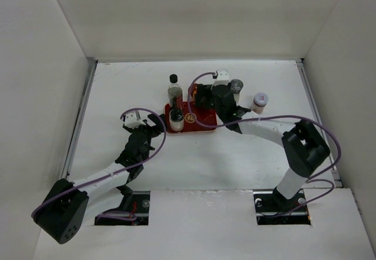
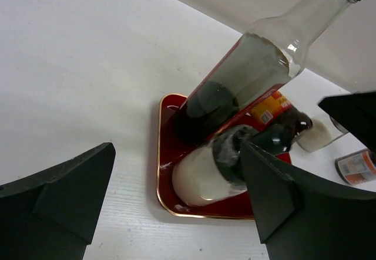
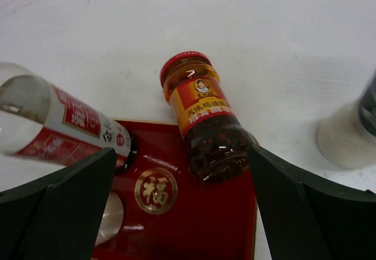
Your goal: Organize the condiment bottles
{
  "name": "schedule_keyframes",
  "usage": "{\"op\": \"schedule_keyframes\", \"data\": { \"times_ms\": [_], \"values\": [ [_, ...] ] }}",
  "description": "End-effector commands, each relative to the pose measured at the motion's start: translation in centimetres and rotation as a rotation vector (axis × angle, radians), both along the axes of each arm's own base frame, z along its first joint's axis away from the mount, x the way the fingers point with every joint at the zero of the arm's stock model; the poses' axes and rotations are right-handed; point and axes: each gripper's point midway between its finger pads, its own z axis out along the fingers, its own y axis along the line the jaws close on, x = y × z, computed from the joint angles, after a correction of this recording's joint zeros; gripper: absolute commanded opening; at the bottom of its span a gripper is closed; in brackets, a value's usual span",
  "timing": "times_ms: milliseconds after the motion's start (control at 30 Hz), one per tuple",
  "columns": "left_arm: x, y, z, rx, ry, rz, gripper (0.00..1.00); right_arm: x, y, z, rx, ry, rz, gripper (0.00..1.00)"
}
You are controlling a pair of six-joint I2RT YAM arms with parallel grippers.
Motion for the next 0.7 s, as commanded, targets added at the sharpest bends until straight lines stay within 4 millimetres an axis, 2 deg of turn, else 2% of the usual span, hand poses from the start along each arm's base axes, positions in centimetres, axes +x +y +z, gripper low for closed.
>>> {"op": "schedule_keyframes", "data": {
  "times_ms": [0, 67, 233, 300, 500, 667],
  "values": [
    [0.3, -0.7, 2.0, -0.051, -0.062, -0.016, 0.88, 3.5, 1.0, -0.1, -0.015, 0.027, 0.042, 1.00],
    [0.2, -0.6, 2.2, -0.054, -0.066, -0.016, 0.88, 5.4, 0.7, -1.6, -0.043, 0.074, 0.032, 1.00],
    [0.4, -0.8, 1.7, -0.048, -0.053, -0.018, 0.88, 9.8, -0.3, -2.6, -0.074, 0.095, 0.029, 1.00],
    [0.4, -0.8, 1.8, -0.049, -0.054, -0.019, 0.88, 11.1, -0.6, -3.5, -0.083, 0.150, 0.036, 1.00],
    [0.4, -0.4, 1.8, -0.055, -0.058, -0.010, 0.88, 11.7, -1.0, -5.4, -0.096, 0.202, 0.056, 1.00],
    [0.5, -0.4, 1.6, -0.050, -0.052, -0.008, 0.88, 10.8, 0.3, -7.2, -0.092, 0.253, 0.107, 1.00]
  ]
}}
